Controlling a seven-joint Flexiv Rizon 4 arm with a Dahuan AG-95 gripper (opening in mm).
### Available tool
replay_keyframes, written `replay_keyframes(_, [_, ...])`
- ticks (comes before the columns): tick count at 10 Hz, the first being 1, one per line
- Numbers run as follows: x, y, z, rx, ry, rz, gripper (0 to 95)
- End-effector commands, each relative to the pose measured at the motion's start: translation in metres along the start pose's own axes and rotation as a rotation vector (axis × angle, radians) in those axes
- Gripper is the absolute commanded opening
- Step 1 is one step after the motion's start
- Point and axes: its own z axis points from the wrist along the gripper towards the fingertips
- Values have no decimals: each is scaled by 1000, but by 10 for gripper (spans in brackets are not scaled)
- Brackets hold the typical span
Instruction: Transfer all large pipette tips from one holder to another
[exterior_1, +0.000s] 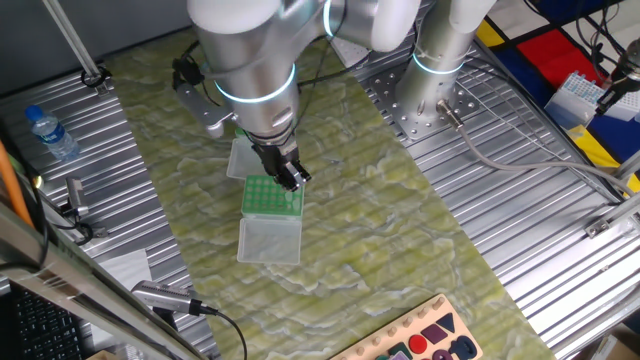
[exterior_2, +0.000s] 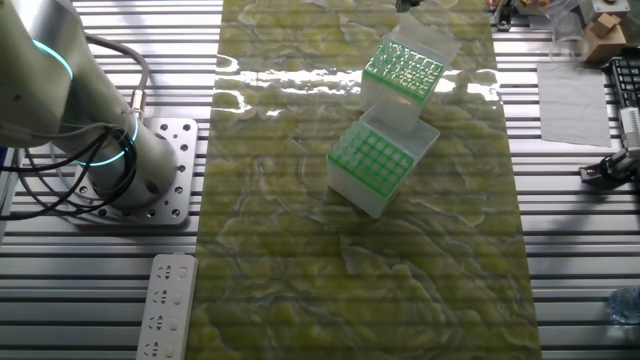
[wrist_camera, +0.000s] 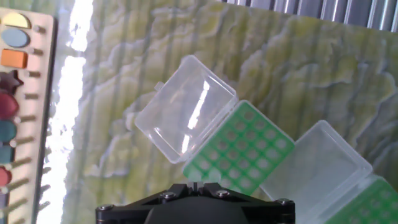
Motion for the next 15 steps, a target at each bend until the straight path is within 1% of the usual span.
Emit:
replay_keyframes(1, [-2, -8, 2, 13, 1, -28, 0])
replay_keyframes(2, [-3, -10, 6, 12, 0, -8, 0])
replay_keyframes(3, [-4, -11, 9, 19, 2, -3, 0])
replay_keyframes(4, [-5, -13, 15, 22, 6, 9, 0])
replay_keyframes(7, [-6, -20, 37, 19, 2, 39, 0])
replay_keyframes(8, [-6, -20, 39, 17, 1, 45, 0])
replay_keyframes(9, [-5, -21, 39, 13, -1, 51, 0])
replay_keyframes(10, [-5, -25, 33, 1, -1, 54, 0])
replay_keyframes(12, [-11, -43, 16, -14, 33, 39, 0])
replay_keyframes(13, [-12, -44, 14, -14, 34, 43, 0])
replay_keyframes(14, [-12, -44, 17, -13, 36, 60, 0])
replay_keyframes(15, [-13, -42, 22, -11, 36, 72, 0])
